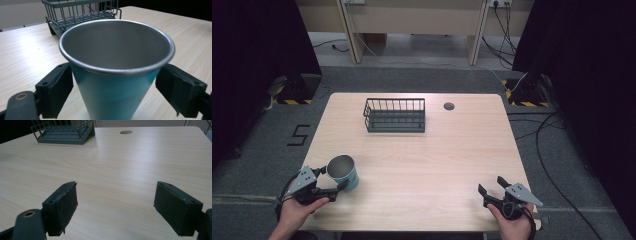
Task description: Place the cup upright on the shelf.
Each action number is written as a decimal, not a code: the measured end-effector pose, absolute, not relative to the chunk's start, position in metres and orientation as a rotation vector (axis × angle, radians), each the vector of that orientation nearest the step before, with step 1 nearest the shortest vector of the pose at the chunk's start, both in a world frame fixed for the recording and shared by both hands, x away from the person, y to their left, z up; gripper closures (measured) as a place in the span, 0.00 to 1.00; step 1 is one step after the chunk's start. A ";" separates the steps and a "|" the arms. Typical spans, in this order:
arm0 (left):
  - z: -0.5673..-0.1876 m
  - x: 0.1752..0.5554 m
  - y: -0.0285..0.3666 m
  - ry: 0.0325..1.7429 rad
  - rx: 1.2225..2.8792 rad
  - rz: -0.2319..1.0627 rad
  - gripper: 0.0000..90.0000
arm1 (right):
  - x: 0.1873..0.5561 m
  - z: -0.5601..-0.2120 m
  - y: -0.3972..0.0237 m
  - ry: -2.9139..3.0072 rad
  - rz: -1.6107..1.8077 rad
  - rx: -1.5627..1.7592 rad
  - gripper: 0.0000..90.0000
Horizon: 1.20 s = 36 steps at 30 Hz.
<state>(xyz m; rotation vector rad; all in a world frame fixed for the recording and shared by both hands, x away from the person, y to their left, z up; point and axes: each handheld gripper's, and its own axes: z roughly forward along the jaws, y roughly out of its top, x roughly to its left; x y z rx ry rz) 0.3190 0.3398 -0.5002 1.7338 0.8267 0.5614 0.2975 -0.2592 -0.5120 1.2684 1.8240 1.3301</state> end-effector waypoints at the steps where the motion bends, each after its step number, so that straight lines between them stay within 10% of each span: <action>1: -0.500 0.321 0.339 0.823 1.735 0.564 0.16 | 0.297 -0.512 -0.259 1.825 1.333 1.273 0.22; 36: -0.496 0.342 0.324 0.789 1.686 0.557 0.17 | 0.298 -0.512 -0.260 1.827 1.339 1.281 0.22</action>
